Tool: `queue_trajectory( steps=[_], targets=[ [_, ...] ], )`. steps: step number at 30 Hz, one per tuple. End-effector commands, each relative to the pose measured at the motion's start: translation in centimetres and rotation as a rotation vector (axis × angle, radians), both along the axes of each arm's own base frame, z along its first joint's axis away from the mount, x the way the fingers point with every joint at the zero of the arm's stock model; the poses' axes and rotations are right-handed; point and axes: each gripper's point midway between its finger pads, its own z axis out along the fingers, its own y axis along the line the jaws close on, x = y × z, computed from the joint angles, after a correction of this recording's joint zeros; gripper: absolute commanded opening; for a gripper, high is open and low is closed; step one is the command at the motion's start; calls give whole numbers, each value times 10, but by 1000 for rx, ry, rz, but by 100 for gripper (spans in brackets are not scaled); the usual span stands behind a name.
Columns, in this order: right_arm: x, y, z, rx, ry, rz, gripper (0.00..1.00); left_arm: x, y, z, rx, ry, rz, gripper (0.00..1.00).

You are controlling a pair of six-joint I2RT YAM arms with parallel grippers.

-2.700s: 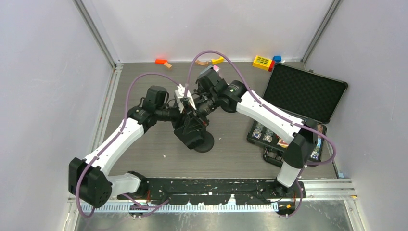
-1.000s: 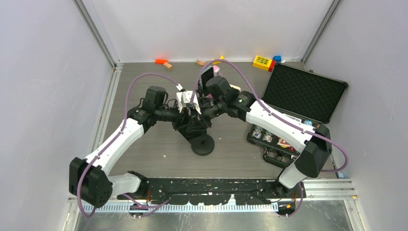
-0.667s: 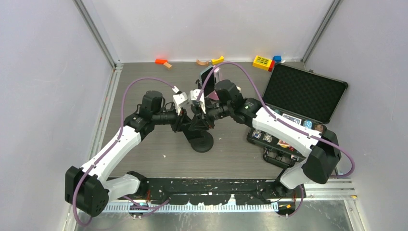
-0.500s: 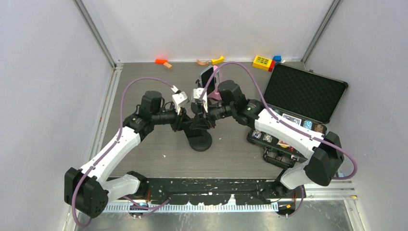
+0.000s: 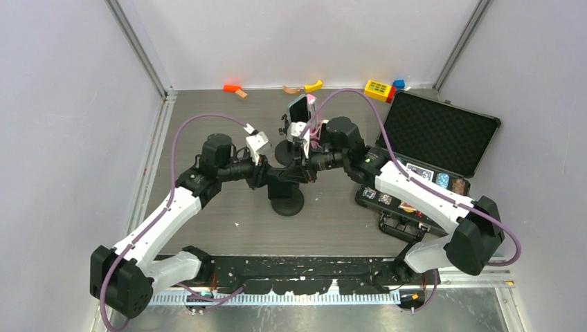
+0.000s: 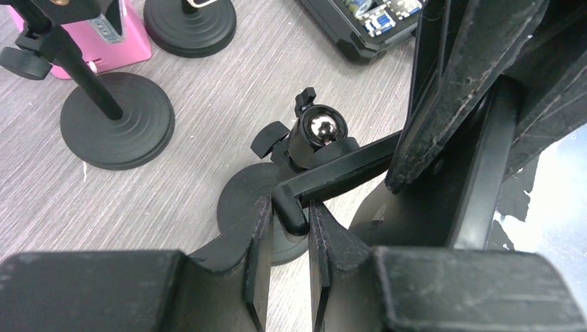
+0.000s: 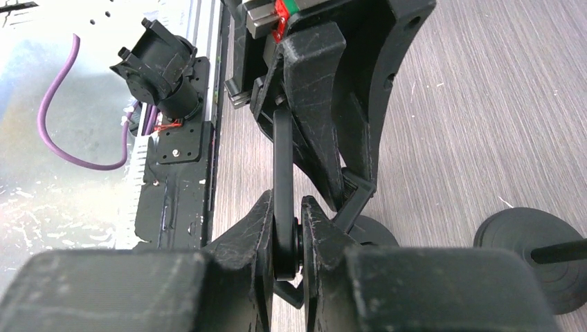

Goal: Place the phone on the phone stand
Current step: Install the phone on the phone stand.

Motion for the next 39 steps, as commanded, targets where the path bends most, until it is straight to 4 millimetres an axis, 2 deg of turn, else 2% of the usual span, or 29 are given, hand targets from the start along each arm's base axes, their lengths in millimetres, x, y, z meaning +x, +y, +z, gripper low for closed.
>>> queue_trajectory(
  steps=[1, 10, 18, 23, 30, 39],
  targets=[
    [10, -25, 7, -7, 51, -111, 0, 32, 20, 28, 5, -172, 150, 0],
    [31, -34, -12, -119, 102, -241, 0, 37, 25, 32, 26, -206, 181, 0],
    [49, -35, -16, -222, 119, -361, 0, 39, 21, 46, 33, -255, 190, 0],
    [54, -30, -18, -282, 117, -409, 0, 40, 17, 45, 48, -275, 198, 0],
    [75, -31, -28, -367, 125, -525, 0, 40, 18, 43, 51, -268, 227, 0],
    [102, -44, -18, -396, 86, -695, 0, 40, 20, 35, 75, -264, 256, 0]
  ],
)
